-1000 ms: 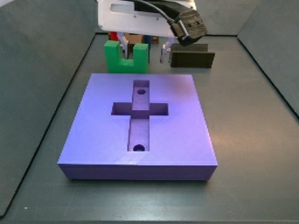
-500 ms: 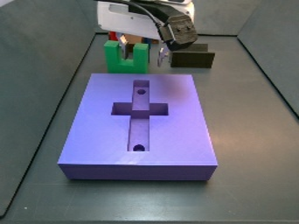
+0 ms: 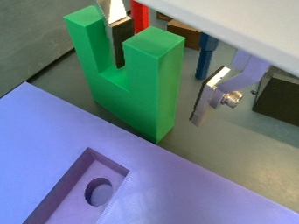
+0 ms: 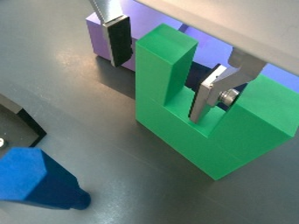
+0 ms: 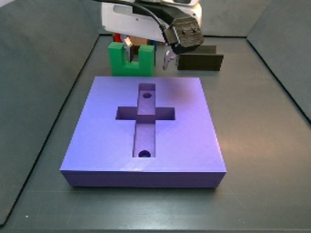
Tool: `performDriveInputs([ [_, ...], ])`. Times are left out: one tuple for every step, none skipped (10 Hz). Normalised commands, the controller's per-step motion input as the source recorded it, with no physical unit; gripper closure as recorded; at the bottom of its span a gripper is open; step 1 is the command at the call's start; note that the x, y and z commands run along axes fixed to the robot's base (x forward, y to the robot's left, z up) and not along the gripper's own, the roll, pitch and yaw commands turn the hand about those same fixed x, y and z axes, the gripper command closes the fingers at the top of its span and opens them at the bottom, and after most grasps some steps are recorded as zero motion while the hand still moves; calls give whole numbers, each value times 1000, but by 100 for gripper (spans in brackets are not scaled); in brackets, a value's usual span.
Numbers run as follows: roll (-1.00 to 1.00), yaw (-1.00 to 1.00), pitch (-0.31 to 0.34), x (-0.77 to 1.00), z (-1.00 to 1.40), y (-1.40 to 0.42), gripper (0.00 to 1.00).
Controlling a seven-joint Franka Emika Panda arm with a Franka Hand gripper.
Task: Pick up the green object. Move up. Move to above the board. Insert the green object.
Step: Pick up the green object.
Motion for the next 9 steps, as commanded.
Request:
performDriveInputs([
  [40,146,-34,-97,-149,-31,0],
  [36,126,-46,-171,-140,-80,0],
  [67,40,0,-51,-34,-6,0],
  [66,9,0,0,0,0,0],
  [14,114,0,0,31,0,0],
  [0,140,13,100,57,0,0],
  [6,160,43,166,109,0,0],
  [1,223,47,160,246,0,0],
  [3,126,47,117,249,0,0],
])
